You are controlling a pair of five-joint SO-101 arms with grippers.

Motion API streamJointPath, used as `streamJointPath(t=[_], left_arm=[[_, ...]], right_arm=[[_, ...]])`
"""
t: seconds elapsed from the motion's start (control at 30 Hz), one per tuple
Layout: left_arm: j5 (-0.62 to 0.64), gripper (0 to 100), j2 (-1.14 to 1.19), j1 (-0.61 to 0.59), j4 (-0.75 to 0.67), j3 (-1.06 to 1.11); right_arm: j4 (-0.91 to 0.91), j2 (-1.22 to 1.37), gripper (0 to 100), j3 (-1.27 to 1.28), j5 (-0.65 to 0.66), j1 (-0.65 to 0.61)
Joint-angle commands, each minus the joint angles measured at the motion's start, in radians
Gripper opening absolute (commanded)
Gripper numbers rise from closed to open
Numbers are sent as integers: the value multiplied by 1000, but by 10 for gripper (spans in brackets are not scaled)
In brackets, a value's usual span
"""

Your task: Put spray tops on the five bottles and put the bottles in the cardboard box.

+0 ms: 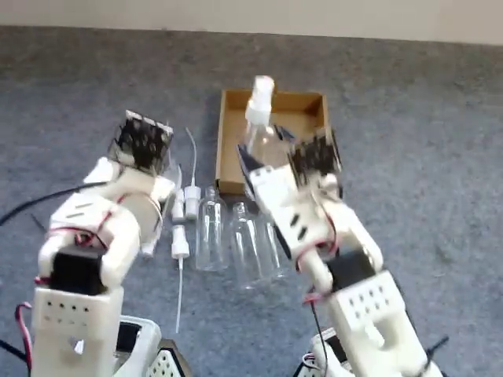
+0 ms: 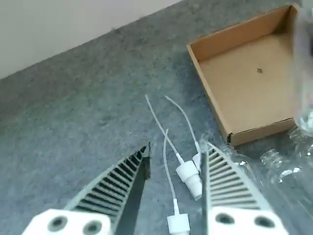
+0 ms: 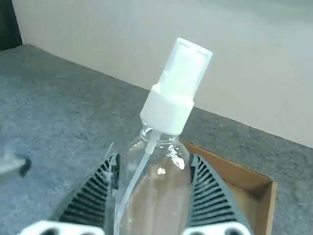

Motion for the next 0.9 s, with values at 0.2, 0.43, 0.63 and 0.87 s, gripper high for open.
streamJointPath(t=[0.2, 0.43, 0.63, 0.87], left_arm=[[74, 207, -216, 174, -261, 358], [75, 210, -145, 176, -445, 414], [74, 210, 15, 160, -552, 409], [72, 210, 111, 93, -617, 407]], right_arm=[[-4, 522, 5, -464, -60, -65], [134, 593, 5, -519, -63, -148], [295, 591, 5, -581, -63, -148], [337, 552, 5, -608, -58, -147]])
